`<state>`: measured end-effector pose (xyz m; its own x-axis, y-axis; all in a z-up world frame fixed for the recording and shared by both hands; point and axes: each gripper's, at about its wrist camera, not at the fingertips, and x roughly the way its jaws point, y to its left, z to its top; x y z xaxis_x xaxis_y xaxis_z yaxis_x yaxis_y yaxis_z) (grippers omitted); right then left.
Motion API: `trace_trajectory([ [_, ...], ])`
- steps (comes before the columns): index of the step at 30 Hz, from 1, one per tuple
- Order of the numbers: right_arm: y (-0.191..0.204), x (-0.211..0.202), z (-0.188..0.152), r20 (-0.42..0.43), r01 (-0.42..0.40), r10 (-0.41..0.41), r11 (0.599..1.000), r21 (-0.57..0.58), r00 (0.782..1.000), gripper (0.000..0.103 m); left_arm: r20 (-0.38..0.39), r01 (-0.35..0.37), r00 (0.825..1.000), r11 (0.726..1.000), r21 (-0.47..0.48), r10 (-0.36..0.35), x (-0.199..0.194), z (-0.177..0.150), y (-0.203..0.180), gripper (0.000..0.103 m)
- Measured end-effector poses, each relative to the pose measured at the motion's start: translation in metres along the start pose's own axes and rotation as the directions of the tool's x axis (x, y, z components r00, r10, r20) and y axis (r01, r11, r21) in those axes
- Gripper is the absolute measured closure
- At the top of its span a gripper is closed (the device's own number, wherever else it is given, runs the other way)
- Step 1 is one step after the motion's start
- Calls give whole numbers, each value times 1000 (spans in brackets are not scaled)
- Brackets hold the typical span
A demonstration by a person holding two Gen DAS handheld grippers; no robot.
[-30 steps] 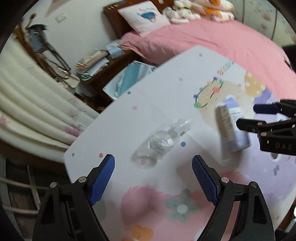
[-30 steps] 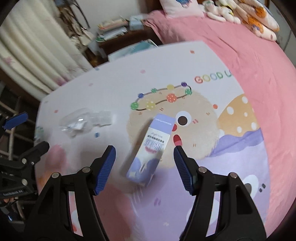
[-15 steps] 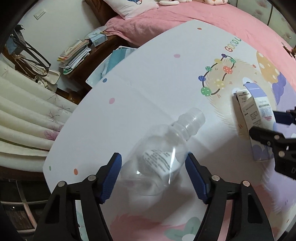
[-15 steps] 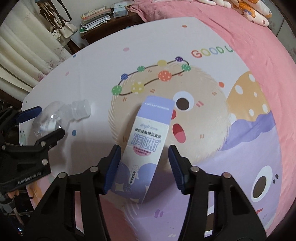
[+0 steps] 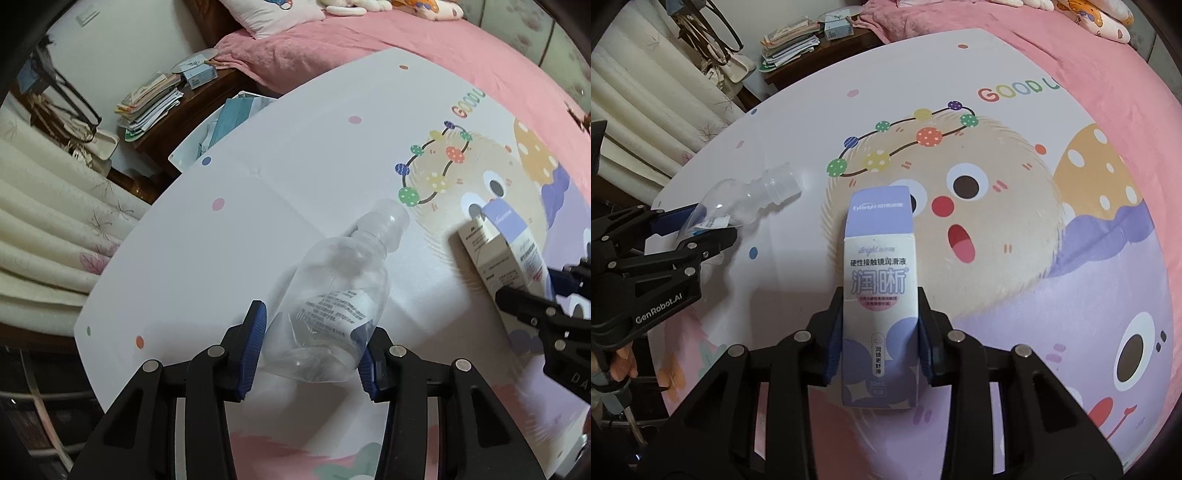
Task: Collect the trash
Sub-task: 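Carry the bottle and box down over the bin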
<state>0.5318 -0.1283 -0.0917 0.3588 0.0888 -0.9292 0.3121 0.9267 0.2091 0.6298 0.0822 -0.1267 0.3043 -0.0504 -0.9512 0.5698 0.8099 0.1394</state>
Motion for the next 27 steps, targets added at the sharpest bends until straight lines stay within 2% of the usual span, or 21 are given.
trace_trajectory([
  [6,-13,-23,-16,38,-44,42,998,38,998,73,24,59,998,997,-59,-58,-24,-21,-14,59],
  [14,-36,-70,-47,73,-106,102,993,55,992,73,85,112,991,988,-104,-103,-83,-68,-62,60],
  [20,-63,-123,-90,107,-171,168,985,15,980,73,150,120,984,981,-156,-96,-147,-101,-111,60],
  [27,-116,-187,-158,117,-264,273,961,-85,955,73,214,103,976,951,-293,-40,-220,-167,-189,60],
])
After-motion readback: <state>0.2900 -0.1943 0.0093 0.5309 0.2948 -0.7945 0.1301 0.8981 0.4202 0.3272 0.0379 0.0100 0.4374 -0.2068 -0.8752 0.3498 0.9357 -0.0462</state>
